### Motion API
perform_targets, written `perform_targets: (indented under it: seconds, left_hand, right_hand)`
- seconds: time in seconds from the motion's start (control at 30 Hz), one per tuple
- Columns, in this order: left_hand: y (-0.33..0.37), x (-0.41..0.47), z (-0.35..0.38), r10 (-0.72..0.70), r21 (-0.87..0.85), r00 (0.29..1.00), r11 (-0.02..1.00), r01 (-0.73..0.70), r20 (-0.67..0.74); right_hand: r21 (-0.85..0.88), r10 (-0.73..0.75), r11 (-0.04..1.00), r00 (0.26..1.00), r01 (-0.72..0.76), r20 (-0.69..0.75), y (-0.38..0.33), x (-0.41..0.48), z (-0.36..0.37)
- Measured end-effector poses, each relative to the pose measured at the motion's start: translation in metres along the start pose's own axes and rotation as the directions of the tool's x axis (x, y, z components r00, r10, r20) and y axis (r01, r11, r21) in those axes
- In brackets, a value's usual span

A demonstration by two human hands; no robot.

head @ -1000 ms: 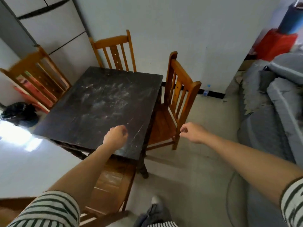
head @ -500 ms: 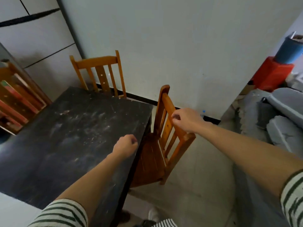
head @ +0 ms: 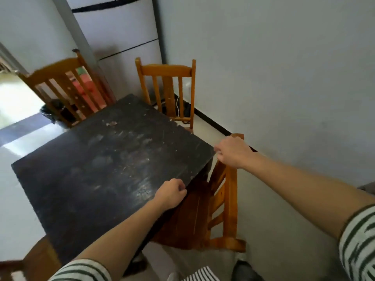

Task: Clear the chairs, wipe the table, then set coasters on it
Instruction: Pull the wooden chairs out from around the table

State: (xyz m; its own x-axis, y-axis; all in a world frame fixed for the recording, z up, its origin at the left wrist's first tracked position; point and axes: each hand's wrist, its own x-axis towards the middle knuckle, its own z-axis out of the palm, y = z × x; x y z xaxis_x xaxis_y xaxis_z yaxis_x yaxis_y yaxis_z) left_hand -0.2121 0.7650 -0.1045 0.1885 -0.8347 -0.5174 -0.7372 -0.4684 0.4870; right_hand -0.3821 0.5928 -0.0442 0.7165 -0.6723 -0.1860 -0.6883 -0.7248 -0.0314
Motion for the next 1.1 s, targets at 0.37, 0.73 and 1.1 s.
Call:
perform_targets:
  seconds: [0.37, 0.73, 1.1]
  left_hand:
    - [0.103, -0.026, 0.099, -0.419, -0.437, 0.907, 0.824, 0.361, -0.039]
    - [0.157, -0.073, 0.150, -0.558, -0.320, 0.797, 0.817, 0.480, -0.230]
    - [0.158, -0.121, 0.187, -0.589, -0.183, 0.705, 0.802, 0.568, -0.395]
  right_hand:
    - [-0.288, -0.282, 0.868, 0.878, 0.406, 0.388, 0.054, 0.063, 0.010]
    - [-0.291, -0.283, 0.874, 0.893, 0.390, 0.349, 0.072, 0.036, 0.011]
    - [-0.002, -0.352, 0.917, 0.811, 0.399, 0.467, 0.118, -0.038, 0.042]
